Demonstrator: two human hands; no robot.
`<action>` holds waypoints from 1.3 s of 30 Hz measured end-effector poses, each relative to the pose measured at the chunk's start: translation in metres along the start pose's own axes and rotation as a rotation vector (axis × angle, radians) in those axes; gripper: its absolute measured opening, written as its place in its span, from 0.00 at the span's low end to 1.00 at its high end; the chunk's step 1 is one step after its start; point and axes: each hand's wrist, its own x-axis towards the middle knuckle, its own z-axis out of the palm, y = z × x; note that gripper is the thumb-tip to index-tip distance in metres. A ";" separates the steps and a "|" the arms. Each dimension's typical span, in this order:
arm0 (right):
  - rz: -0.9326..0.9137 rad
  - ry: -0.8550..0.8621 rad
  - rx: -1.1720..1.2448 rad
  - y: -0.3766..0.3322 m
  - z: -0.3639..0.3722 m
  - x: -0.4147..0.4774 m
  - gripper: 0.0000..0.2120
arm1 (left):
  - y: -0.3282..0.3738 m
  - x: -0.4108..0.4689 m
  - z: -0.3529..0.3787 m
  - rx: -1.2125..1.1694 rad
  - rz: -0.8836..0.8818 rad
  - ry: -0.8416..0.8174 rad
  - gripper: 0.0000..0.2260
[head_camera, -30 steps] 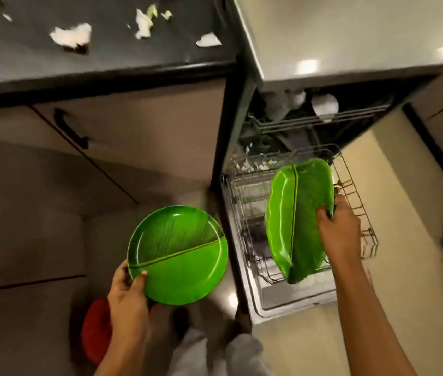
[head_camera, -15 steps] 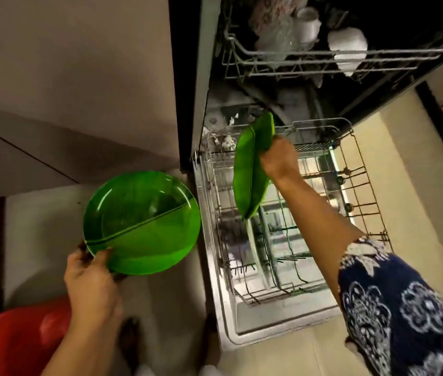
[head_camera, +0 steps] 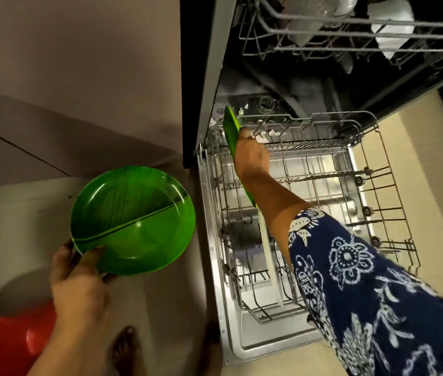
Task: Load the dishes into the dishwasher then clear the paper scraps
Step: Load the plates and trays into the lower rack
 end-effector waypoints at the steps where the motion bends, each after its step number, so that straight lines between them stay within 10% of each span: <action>1: 0.000 0.007 0.004 -0.003 0.003 0.000 0.15 | 0.001 0.003 0.000 0.007 0.010 -0.007 0.14; 8: 0.030 -0.094 0.005 -0.019 0.027 -0.016 0.30 | 0.000 0.014 -0.007 0.011 0.025 -0.041 0.14; 19: 0.129 0.060 0.008 -0.005 0.010 -0.029 0.18 | -0.006 0.011 -0.008 0.009 -0.006 -0.024 0.14; 39: 0.201 -0.231 0.213 -0.006 0.043 0.015 0.18 | -0.020 0.024 -0.006 0.029 -0.048 -0.105 0.15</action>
